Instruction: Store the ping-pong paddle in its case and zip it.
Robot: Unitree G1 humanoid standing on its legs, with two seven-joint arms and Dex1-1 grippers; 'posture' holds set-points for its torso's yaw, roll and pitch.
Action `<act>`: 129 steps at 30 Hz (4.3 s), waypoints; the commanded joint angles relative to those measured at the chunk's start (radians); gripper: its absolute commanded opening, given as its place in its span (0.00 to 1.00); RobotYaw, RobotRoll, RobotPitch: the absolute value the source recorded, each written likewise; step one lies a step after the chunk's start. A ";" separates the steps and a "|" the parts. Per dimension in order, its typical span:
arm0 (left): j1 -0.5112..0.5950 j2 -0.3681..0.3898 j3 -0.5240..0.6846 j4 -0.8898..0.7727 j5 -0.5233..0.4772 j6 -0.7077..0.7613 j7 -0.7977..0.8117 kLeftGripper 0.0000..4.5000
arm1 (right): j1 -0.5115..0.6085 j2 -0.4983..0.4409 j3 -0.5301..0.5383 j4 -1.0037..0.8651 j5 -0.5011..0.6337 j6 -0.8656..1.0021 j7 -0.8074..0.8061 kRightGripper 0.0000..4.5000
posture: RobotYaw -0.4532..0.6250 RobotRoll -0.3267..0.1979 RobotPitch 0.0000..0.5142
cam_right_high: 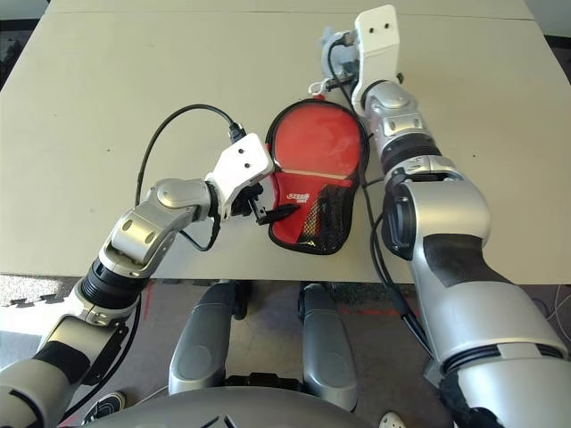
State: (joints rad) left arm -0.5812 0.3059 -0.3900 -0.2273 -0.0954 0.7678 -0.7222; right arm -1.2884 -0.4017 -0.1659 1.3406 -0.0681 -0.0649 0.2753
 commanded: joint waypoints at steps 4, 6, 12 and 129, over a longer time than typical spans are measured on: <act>0.031 -0.002 -0.060 0.083 0.002 0.008 -0.018 1.00 | 0.020 -0.101 0.017 -0.009 -0.027 -0.025 0.090 0.00 | 0.57 0.62 0.64; 0.029 -0.006 -0.062 0.092 0.003 0.002 -0.019 1.00 | 0.024 -0.129 0.030 -0.013 -0.035 -0.022 0.138 0.00 | 0.56 0.62 0.64; 0.019 -0.022 -0.065 0.125 0.005 -0.015 -0.022 1.00 | 0.031 -0.208 0.070 -0.032 -0.050 -0.012 0.305 0.00 | 0.53 0.62 0.63; -0.117 0.045 0.742 0.438 -0.139 -0.416 0.432 1.00 | 0.274 -0.445 0.046 -0.200 0.526 0.154 0.660 1.00 | 0.49 0.62 0.51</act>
State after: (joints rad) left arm -0.7079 0.3450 0.3270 0.1711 -0.2517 0.4011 -0.3355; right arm -1.0326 -0.8521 -0.0708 1.1053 0.4716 0.1391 1.0180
